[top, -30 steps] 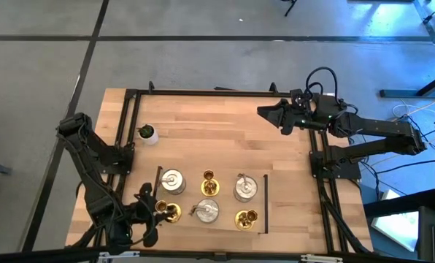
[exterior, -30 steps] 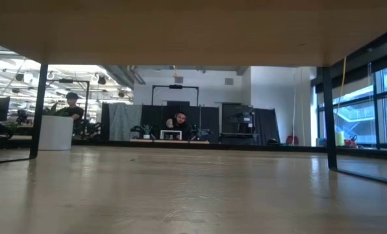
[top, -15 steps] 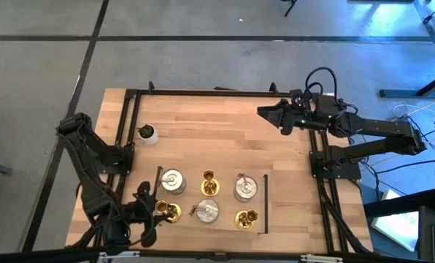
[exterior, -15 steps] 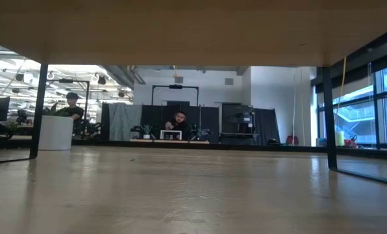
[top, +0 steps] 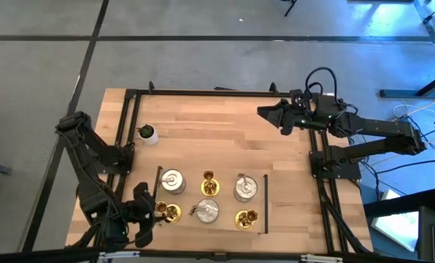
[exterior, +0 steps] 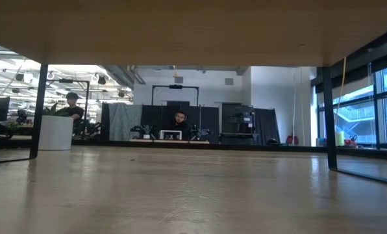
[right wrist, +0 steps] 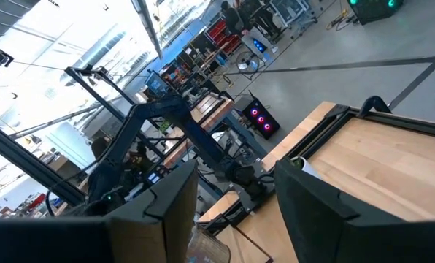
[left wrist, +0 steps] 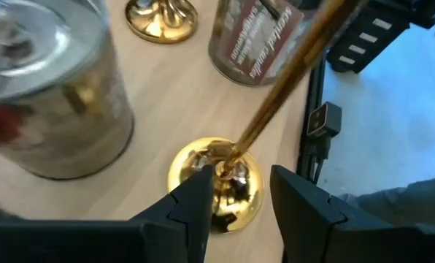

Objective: Pick & Place candle stick holders
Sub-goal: Return to Home Position

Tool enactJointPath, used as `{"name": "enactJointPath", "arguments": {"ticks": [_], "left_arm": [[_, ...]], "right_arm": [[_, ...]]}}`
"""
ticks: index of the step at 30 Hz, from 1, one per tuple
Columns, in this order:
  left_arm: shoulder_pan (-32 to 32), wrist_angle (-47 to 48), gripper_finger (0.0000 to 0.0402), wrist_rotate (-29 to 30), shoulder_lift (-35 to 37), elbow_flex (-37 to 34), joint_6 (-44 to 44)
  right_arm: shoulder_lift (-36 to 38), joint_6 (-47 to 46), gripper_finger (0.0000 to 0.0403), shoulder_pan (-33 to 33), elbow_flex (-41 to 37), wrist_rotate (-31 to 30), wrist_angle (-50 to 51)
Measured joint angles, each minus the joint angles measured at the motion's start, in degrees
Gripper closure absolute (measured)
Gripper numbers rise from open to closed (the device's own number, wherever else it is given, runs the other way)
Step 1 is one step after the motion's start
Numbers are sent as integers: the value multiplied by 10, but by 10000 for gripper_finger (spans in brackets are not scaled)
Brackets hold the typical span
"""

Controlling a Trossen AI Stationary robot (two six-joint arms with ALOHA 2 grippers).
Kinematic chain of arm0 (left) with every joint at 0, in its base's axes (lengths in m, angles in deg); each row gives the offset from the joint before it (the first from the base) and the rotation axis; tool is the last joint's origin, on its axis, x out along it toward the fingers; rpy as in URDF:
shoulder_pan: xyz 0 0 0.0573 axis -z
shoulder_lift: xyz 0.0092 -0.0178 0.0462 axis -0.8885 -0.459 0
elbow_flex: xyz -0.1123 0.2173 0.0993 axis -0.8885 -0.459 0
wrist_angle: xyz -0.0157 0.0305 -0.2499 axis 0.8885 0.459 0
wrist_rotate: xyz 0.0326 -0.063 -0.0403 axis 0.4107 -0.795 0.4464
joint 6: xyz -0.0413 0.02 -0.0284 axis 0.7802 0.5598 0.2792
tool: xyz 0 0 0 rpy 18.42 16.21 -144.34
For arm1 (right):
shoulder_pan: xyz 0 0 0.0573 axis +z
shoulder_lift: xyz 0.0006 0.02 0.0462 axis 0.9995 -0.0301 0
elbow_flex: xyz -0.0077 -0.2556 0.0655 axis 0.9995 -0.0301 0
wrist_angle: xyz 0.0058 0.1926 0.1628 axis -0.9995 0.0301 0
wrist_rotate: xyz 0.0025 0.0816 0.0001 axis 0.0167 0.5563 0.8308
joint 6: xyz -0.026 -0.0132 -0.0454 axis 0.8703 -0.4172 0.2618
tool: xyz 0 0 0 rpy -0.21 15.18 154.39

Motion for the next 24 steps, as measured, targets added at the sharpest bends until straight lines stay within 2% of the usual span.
{"name": "enactJointPath", "arguments": {"ticks": [5,12,21,24], "left_arm": [[0,28,270,-11,32,0,5],[0,86,270,-15,89,0,38],[-17,259,298,-10,188,0,187],[-49,304,313,28,206,0,227]], "right_arm": [[0,6,217,0,0,1,0],[0,27,217,0,0,33,0],[18,103,217,0,0,72,0],[35,121,217,0,0,111,2]]}}
